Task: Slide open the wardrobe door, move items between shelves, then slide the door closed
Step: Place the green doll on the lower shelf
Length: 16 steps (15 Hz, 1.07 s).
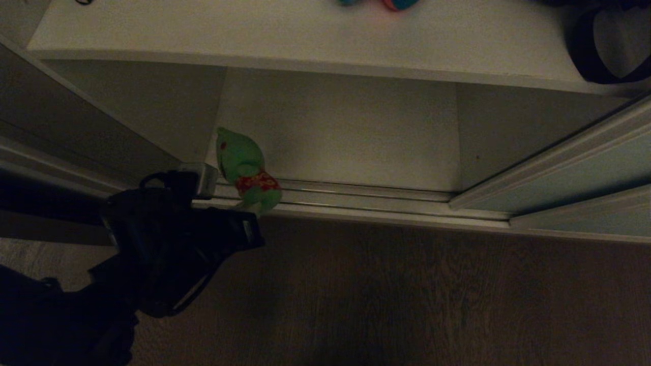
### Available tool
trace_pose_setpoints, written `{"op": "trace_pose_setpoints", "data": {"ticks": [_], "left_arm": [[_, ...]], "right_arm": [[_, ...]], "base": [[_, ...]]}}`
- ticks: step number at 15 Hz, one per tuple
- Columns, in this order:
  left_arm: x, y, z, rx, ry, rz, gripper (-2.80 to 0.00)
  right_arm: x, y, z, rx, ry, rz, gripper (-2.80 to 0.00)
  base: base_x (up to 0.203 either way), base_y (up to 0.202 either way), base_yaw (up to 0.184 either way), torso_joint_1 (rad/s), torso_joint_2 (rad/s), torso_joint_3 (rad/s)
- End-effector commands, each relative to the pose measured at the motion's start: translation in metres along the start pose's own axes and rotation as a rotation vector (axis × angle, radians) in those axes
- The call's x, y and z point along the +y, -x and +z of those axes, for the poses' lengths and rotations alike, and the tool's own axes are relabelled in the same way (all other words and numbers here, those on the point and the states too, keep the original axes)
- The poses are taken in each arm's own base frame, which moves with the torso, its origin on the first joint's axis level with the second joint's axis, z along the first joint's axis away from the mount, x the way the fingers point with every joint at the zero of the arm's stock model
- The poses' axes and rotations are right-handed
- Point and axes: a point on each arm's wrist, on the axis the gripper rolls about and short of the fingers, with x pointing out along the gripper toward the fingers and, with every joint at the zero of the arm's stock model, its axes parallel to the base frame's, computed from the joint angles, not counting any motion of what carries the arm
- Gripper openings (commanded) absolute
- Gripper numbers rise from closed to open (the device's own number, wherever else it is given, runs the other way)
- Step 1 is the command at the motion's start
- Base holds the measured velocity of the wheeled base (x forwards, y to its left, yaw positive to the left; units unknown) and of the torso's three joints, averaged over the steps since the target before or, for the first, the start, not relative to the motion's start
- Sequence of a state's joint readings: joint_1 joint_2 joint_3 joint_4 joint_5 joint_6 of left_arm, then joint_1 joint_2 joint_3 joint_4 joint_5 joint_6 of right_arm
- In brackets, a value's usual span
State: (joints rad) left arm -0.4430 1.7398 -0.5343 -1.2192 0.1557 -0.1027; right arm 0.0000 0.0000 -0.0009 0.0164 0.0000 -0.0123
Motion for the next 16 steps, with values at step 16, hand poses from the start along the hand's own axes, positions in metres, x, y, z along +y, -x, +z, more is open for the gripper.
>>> {"op": "trace_pose_setpoints", "data": {"ticks": [16], "left_arm": [[0.025, -0.164, -0.071, -0.282, -0.061, 0.144, -2.80]], "right_arm": [[0.000, 0.000, 0.000, 0.000, 0.000, 0.000, -2.80]], "base": [[0.000, 0.000, 0.000, 0.000, 0.00, 0.000]]}}
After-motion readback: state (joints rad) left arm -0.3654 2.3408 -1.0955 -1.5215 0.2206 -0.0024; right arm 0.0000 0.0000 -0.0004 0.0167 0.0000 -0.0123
